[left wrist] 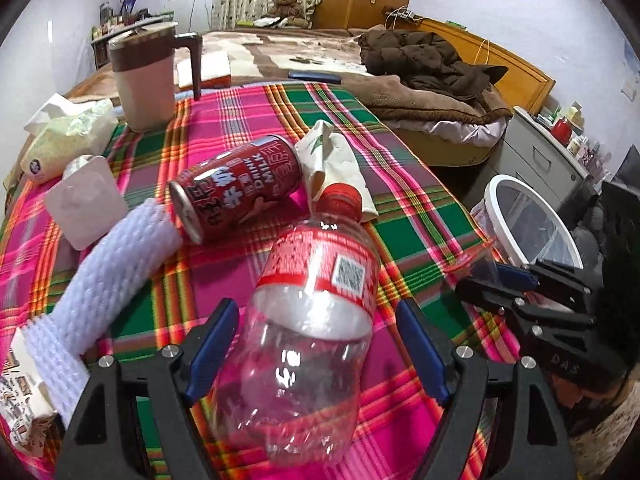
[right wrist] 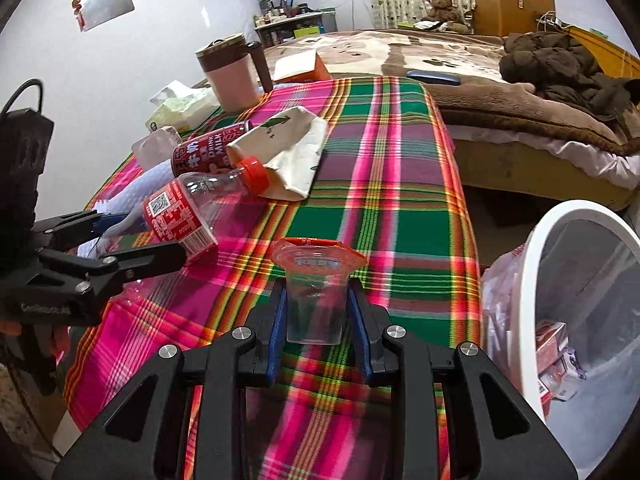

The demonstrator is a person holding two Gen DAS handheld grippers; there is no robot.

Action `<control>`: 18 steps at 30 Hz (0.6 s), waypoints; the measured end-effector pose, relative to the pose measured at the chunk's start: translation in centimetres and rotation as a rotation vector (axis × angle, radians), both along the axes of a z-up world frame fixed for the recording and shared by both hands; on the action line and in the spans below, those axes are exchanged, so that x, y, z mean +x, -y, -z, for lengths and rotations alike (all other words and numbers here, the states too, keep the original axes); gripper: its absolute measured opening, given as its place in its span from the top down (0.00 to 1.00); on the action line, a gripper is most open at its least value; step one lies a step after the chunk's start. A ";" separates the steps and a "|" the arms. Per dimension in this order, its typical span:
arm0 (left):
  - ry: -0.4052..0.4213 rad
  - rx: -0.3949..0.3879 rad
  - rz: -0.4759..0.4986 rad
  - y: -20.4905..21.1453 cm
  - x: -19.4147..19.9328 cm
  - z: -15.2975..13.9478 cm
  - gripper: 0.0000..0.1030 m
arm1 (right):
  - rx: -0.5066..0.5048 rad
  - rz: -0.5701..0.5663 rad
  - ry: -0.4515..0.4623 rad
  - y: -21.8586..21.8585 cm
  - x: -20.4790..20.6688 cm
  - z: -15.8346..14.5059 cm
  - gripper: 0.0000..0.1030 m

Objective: Collect trash
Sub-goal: 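Grasp the clear plastic cup with the right tool while the left tool grasps the red-capped bottle, then carry the bottle and cup over the white wastebasket with both tools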

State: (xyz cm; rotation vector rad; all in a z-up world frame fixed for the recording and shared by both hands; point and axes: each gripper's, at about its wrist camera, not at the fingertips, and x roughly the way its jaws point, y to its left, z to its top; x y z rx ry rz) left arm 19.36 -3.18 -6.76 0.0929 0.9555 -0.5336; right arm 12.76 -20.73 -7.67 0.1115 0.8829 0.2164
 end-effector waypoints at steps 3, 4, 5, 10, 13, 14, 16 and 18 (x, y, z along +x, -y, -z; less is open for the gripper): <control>-0.014 0.024 0.002 0.5 0.5 0.4 0.20 | 0.006 0.007 0.005 0.4 -0.1 -0.2 0.71; -0.018 0.034 0.001 0.7 0.6 0.5 0.20 | 0.009 0.010 0.007 0.6 0.0 -0.2 0.71; -0.016 0.043 0.006 0.9 0.5 0.6 0.20 | 0.011 0.011 0.009 0.7 0.0 -0.3 0.71; 0.019 0.109 -0.004 1.9 -0.1 0.6 0.25 | 0.017 0.018 0.015 1.2 0.1 -0.2 0.71; 0.014 0.093 -0.009 2.1 -0.2 0.5 0.35 | 0.020 0.024 0.014 1.4 0.0 0.0 0.71; 0.016 0.093 -0.012 2.2 -0.3 0.4 0.35 | 0.022 0.025 0.014 1.5 0.0 0.1 0.71; 0.020 0.090 -0.011 2.3 -0.5 0.4 0.35 | 0.023 0.025 0.014 1.6 -0.1 0.1 0.71; 0.021 0.078 -0.013 2.3 -0.7 0.3 0.35 | 0.023 0.026 0.017 1.7 -0.1 0.0 0.71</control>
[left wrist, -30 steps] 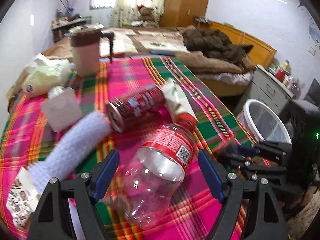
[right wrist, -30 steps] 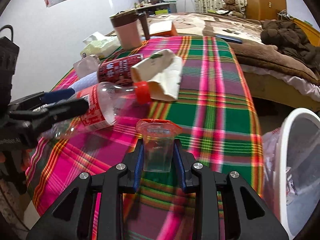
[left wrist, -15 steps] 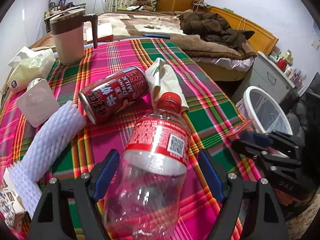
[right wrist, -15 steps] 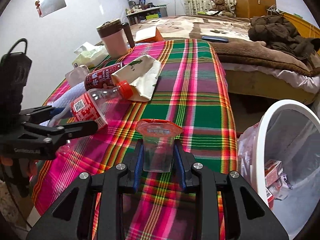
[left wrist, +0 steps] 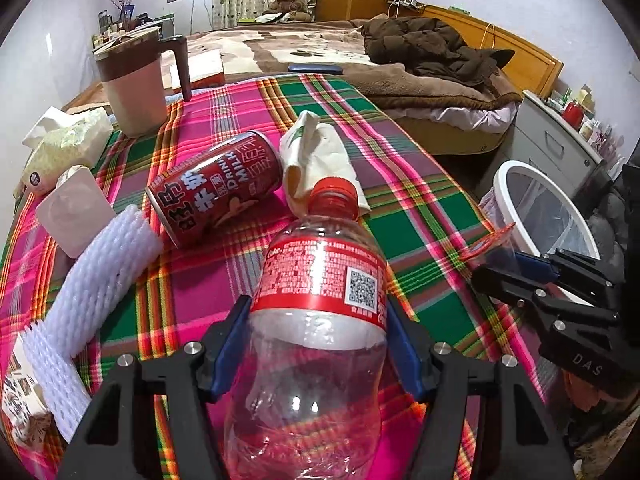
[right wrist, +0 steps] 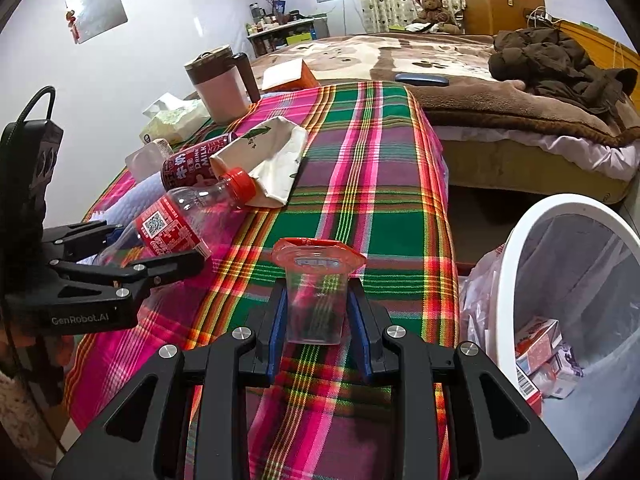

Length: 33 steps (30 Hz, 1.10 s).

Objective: Collect trash
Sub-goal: 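Carry the bottle and cup over the white wastebasket with both tools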

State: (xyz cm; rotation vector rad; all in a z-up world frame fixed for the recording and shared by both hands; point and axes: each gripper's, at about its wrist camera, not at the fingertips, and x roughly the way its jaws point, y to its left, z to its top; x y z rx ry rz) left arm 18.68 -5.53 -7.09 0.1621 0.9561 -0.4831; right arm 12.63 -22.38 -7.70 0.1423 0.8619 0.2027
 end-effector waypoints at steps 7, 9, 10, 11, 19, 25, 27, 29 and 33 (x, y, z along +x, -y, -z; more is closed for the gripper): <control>0.020 -0.038 -0.026 -0.6 -1.2 -0.4 0.36 | 0.003 0.006 0.012 0.2 -0.5 -0.3 0.71; 0.036 -0.049 -0.033 -0.8 -1.6 -0.7 0.35 | 0.005 0.008 0.017 0.2 -0.6 -0.4 0.71; 0.042 -0.051 -0.035 -0.9 -1.9 -0.8 0.36 | 0.006 0.008 0.019 0.2 -0.7 -0.5 0.71; 0.051 -0.055 -0.041 -1.0 -2.1 -1.1 0.36 | 0.007 0.009 0.023 0.2 -0.9 -0.7 0.71; 0.107 -0.087 -0.041 -0.9 -3.6 -3.2 0.36 | 0.014 0.022 0.066 0.7 -2.2 -2.2 0.71; 0.144 -0.106 -0.019 0.1 -4.6 -4.6 0.35 | 0.010 0.045 0.101 1.7 -3.4 -3.6 0.71; 0.157 -0.110 -0.014 0.6 -5.0 -5.0 0.35 | 0.008 0.058 0.116 2.3 -3.9 -4.1 0.71; 0.167 -0.113 -0.002 1.2 -5.3 -5.4 0.35 | 0.005 0.071 0.129 2.9 -4.3 -4.6 0.71; 0.179 -0.134 0.021 2.6 -5.8 -6.1 0.35 | -0.003 0.108 0.155 4.4 -5.0 -5.6 0.71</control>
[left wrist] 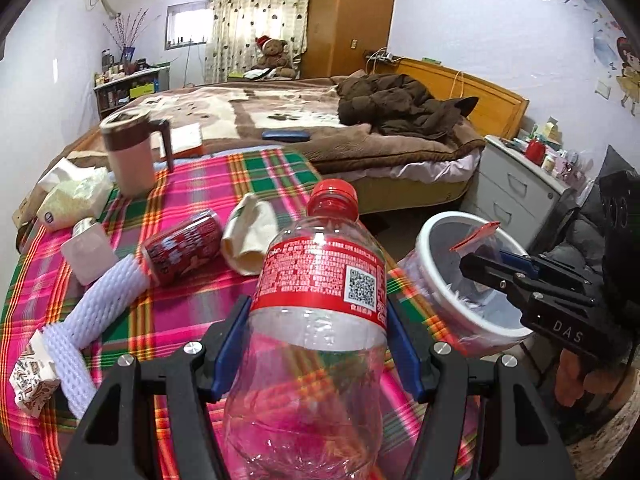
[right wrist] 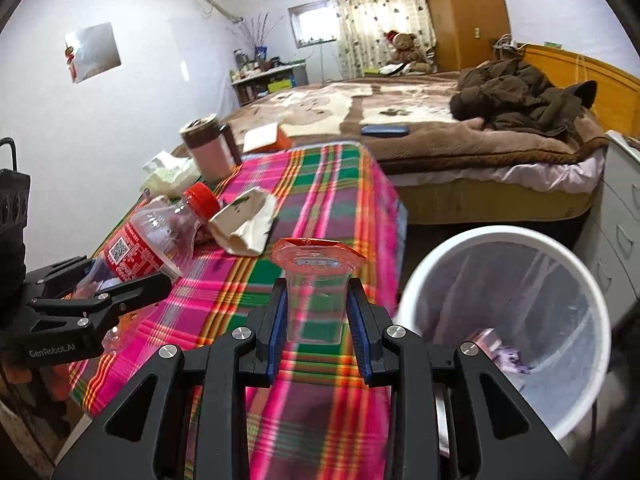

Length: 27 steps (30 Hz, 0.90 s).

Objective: Collect trash
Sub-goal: 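Carry the bottle and cup over the white wastebasket with both tools, then open both tools to drop the bottle and cup into the wastebasket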

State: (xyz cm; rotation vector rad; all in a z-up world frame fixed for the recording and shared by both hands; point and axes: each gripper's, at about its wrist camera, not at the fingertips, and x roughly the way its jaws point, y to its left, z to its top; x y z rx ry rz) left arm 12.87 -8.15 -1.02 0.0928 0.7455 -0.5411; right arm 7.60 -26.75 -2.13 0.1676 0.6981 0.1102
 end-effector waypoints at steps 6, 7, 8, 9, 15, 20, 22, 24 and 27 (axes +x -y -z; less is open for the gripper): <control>0.008 -0.010 0.048 3.0 -0.6 -0.6 0.35 | -0.009 0.065 0.025 2.6 -1.0 -1.0 0.71; 0.011 -0.009 0.058 3.7 -0.7 -0.6 0.35 | -0.009 0.076 0.027 3.1 -1.1 -1.1 0.71; 0.014 -0.008 0.069 4.3 -0.8 -0.7 0.35 | -0.011 0.087 0.028 3.7 -1.3 -1.2 0.71; 0.016 -0.008 0.078 4.9 -0.9 -0.9 0.35 | -0.012 0.095 0.029 4.1 -1.5 -1.3 0.71; 0.021 -0.010 0.132 8.8 -1.3 -1.1 0.35 | -0.023 0.152 0.034 6.8 -2.4 -1.5 0.71; 0.007 -0.017 0.167 11.8 -1.3 -0.7 0.35 | -0.023 0.198 0.026 8.9 -2.7 -1.3 0.71; -0.002 -0.014 0.182 13.0 -1.3 -0.4 0.35 | -0.025 0.213 0.022 9.6 -2.9 -1.2 0.71; -0.012 -0.011 0.194 14.0 -1.2 0.0 0.35 | -0.026 0.230 0.013 10.5 -2.8 -0.9 0.71; -0.036 -0.007 0.202 15.5 -0.9 0.6 0.35 | -0.027 0.251 -0.006 11.5 -2.7 -0.4 0.71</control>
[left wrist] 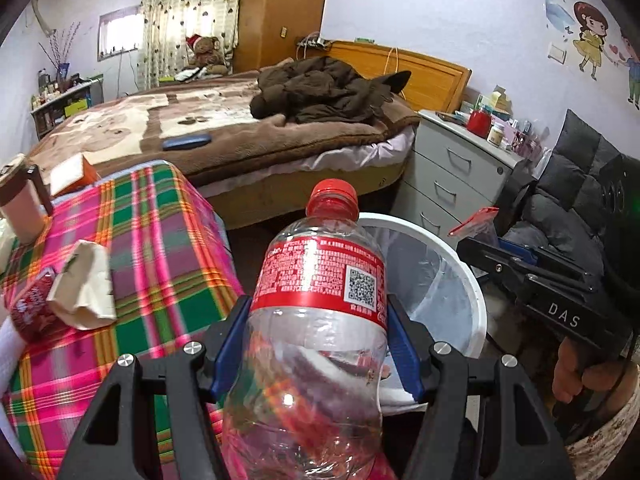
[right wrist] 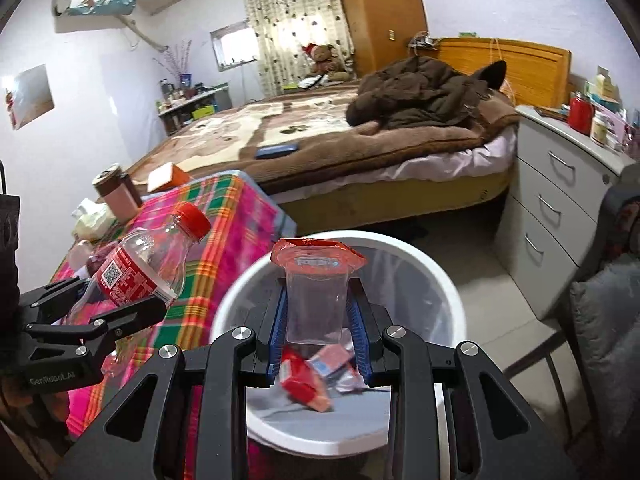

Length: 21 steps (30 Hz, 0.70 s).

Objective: Collect trash
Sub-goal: 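Open both tools to drop the bottle and cup into the wastebasket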

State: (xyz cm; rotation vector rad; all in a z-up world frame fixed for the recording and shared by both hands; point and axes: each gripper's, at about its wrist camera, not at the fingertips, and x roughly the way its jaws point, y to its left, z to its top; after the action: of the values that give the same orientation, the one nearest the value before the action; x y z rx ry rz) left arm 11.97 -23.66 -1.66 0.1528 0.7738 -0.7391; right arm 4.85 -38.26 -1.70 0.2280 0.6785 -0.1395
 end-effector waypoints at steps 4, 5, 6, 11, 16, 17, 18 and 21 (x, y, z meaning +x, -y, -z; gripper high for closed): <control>0.002 0.018 0.030 2.0 -0.2 0.4 0.35 | 0.004 0.016 -0.029 1.2 0.2 0.9 0.71; -0.004 0.019 0.036 2.5 -0.1 0.6 0.35 | 0.002 0.019 -0.039 1.5 0.3 1.2 0.71; -0.012 0.020 0.038 2.8 0.0 0.8 0.35 | 0.000 0.020 -0.050 1.7 0.5 1.5 0.71; -0.046 0.027 0.047 4.5 0.5 2.0 0.35 | 0.003 0.025 -0.099 3.0 0.9 2.7 0.71; -0.071 0.037 0.056 5.2 0.7 2.8 0.35 | 0.013 0.034 -0.134 3.8 1.0 3.6 0.70; -0.070 0.039 0.052 5.3 0.7 2.8 0.34 | 0.013 0.035 -0.139 4.0 1.0 3.7 0.70; -0.069 0.039 0.048 5.2 0.8 2.9 0.34 | 0.014 0.037 -0.147 4.0 1.0 3.8 0.70; -0.079 0.020 0.041 4.8 1.0 2.8 0.27 | 0.019 0.044 -0.166 4.2 1.0 4.1 0.69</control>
State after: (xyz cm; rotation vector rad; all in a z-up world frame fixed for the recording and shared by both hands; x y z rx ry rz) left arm 12.92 -28.50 -4.44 0.1588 0.8552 -0.7804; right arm 5.83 -42.42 -5.84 0.2516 0.8406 -0.1960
